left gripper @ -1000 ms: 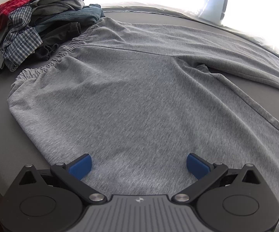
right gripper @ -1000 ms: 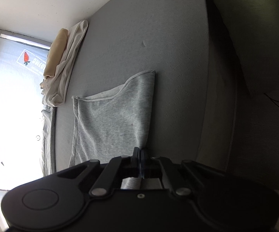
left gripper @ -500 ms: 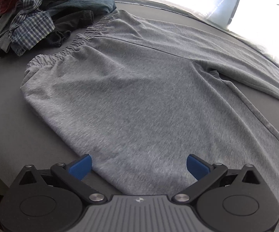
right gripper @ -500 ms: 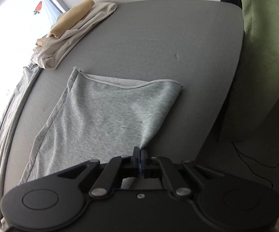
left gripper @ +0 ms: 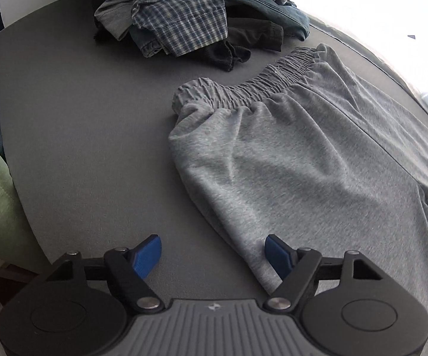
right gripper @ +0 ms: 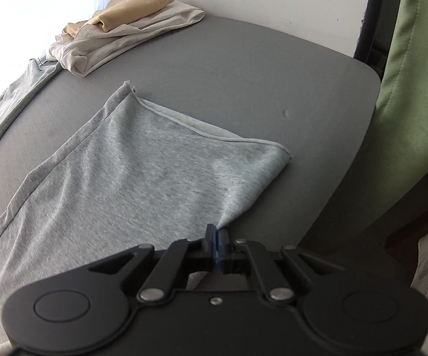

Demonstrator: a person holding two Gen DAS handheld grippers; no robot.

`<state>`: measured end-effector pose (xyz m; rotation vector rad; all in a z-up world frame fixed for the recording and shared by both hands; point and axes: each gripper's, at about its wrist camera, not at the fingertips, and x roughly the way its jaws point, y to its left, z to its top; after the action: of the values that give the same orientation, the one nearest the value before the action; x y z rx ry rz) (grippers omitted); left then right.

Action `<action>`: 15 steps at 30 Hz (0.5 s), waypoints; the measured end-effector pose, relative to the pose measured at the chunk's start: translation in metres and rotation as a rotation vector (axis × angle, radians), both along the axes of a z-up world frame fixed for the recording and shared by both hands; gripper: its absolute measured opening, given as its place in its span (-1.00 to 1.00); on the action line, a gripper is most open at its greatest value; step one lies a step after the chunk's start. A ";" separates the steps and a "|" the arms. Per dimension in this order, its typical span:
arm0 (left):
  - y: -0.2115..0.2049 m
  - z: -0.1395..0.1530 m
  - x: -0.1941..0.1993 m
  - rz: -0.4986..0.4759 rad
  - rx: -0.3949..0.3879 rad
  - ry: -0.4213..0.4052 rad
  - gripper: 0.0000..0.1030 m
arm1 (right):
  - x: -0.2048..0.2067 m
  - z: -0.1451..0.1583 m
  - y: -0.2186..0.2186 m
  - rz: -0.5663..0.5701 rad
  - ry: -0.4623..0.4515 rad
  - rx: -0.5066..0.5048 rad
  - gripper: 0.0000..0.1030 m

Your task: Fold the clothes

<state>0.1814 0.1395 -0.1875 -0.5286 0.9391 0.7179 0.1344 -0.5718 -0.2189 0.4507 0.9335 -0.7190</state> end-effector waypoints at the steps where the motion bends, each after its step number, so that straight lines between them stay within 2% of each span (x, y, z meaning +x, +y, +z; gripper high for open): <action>1: 0.001 0.001 0.002 -0.001 0.001 -0.008 0.48 | 0.001 0.000 0.002 0.010 0.011 -0.015 -0.93; 3: 0.004 0.002 0.006 -0.004 0.001 -0.022 0.21 | 0.005 0.000 0.004 0.028 0.028 -0.041 -0.94; 6: 0.008 0.004 0.012 -0.008 0.001 -0.043 -0.44 | 0.003 0.003 0.004 0.023 -0.027 -0.045 -0.99; 7: 0.013 0.006 0.012 0.000 -0.031 -0.073 -0.92 | 0.003 0.006 0.005 0.019 -0.050 -0.044 -1.00; 9: 0.022 0.014 0.011 0.033 -0.091 -0.146 -0.97 | 0.002 0.017 0.007 0.003 -0.097 -0.062 -0.99; 10: 0.025 0.021 0.011 0.042 -0.092 -0.180 -0.98 | 0.002 0.025 0.007 -0.008 -0.132 -0.065 -1.00; 15: 0.024 0.060 0.020 -0.002 -0.043 -0.310 -0.98 | 0.005 0.072 0.006 -0.024 -0.292 -0.092 -1.00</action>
<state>0.2019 0.1630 -0.1271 -0.6554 0.6661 0.5941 0.1398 -0.5655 -0.1464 0.4719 0.6191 -0.6933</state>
